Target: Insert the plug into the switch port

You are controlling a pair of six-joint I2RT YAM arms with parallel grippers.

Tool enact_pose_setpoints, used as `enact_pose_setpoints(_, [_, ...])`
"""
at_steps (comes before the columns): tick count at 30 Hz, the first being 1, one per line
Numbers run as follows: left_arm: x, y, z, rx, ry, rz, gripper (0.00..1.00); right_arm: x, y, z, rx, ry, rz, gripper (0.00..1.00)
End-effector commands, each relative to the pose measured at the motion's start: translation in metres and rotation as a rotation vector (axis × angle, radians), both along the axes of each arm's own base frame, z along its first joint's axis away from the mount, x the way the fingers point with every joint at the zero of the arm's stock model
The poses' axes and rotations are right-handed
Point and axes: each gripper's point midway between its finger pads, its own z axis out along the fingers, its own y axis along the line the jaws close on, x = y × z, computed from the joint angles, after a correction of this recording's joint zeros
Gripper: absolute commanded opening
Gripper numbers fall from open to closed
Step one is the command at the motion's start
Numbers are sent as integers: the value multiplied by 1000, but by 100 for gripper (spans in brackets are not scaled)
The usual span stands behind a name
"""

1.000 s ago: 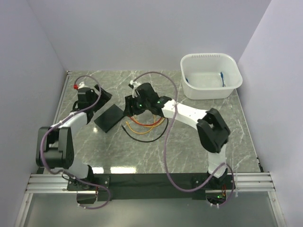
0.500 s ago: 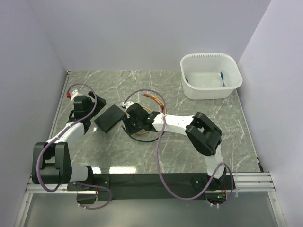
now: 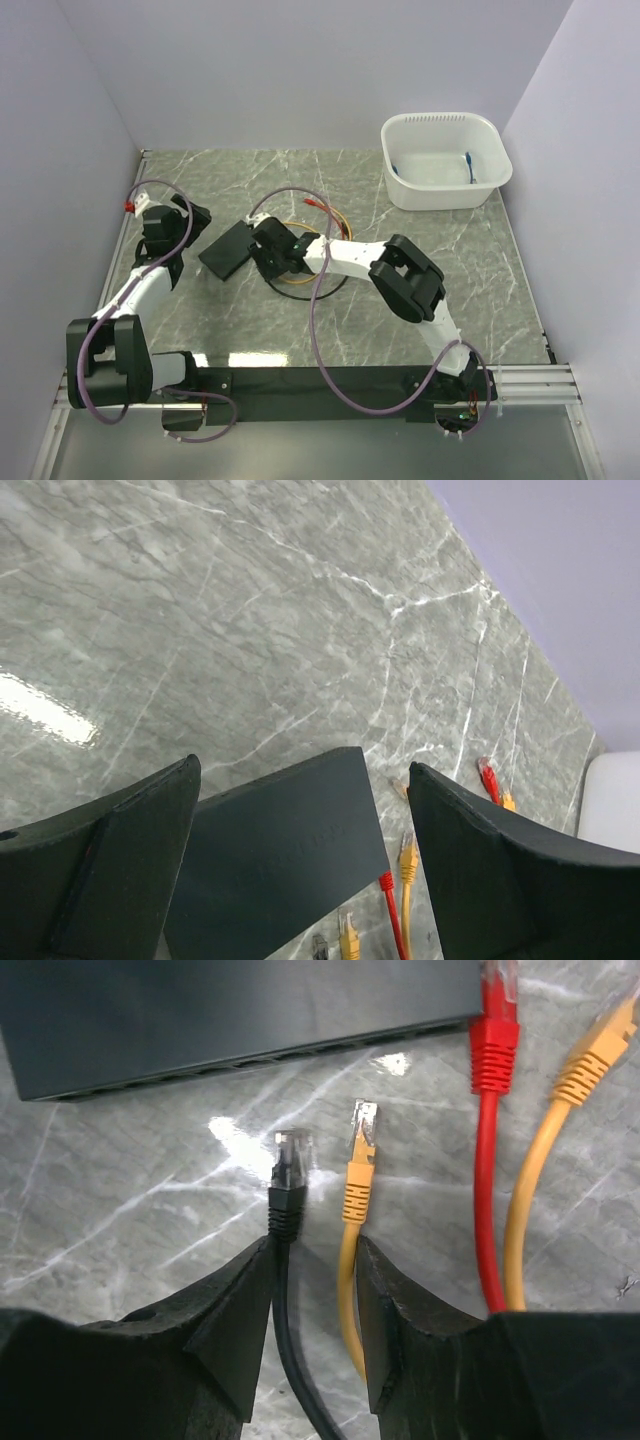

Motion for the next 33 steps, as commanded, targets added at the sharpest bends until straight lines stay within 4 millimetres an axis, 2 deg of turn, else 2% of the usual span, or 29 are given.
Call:
enact_pose_setpoints(1, [0,7,8,17,-21,18,91,-3,6,3,-42,-38,17,45])
enact_pose_setpoints(7, [-4,7,10,5,-32,24,90,-12,4,-2,-66,-55,25,44])
enact_pose_setpoints(15, [-9,10,15,14,-49,41,90,-8,3,20,-31,-121,18,43])
enact_pose_setpoints(22, [-10,13,7,23,-24,54,89,-8,-1,36,-21,-161,1,43])
enact_pose_setpoints(29, [-10,14,2,22,-21,61,89,-15,0,63,3,-211,7,44])
enact_pose_setpoints(33, [-8,12,-1,13,-19,54,88,-21,1,64,-3,-216,13,42])
